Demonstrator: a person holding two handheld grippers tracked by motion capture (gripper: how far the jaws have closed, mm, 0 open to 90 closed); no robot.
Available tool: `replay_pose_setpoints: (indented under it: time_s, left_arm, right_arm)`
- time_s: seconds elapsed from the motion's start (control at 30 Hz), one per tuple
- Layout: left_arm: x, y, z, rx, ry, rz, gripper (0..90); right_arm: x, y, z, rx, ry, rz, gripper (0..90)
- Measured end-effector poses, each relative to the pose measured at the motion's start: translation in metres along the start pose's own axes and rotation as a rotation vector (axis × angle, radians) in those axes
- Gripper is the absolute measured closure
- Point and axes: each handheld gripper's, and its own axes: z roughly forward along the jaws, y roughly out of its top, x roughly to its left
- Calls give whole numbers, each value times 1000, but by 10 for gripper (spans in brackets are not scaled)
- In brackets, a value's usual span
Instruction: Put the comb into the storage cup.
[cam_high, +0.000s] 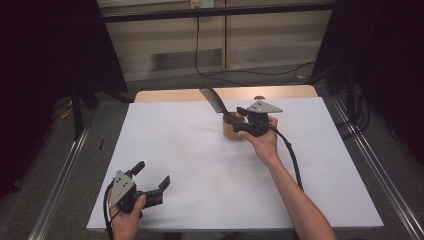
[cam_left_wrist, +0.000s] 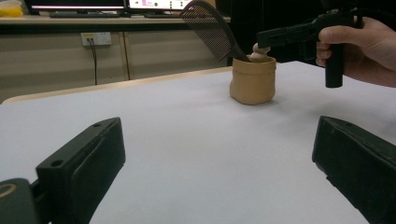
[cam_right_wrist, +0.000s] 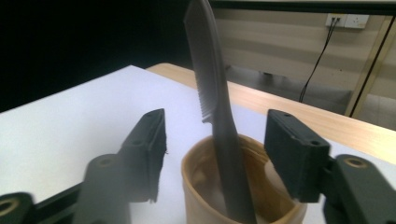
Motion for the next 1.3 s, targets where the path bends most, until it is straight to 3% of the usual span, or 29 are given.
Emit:
replay_pose_setpoints:
  time_s: [0.33, 0.63, 1.07, 1.3]
  left_arm:
    - [1, 0, 2, -2, 9, -19, 27]
    - [4, -1, 2, -4, 17, -33, 27]
    - [2, -3, 4, 6, 26, -51, 28]
    - [3, -3, 3, 2, 37, -56, 27]
  right_arm:
    - [3, 11, -14, -36, -3, -7, 256]
    - [1, 10, -21, -31, -18, 46, 50]
    - [-2, 4, -36, -30, -64, 62, 6]
    - [-4, 4, -48, -33, -115, 57, 10]
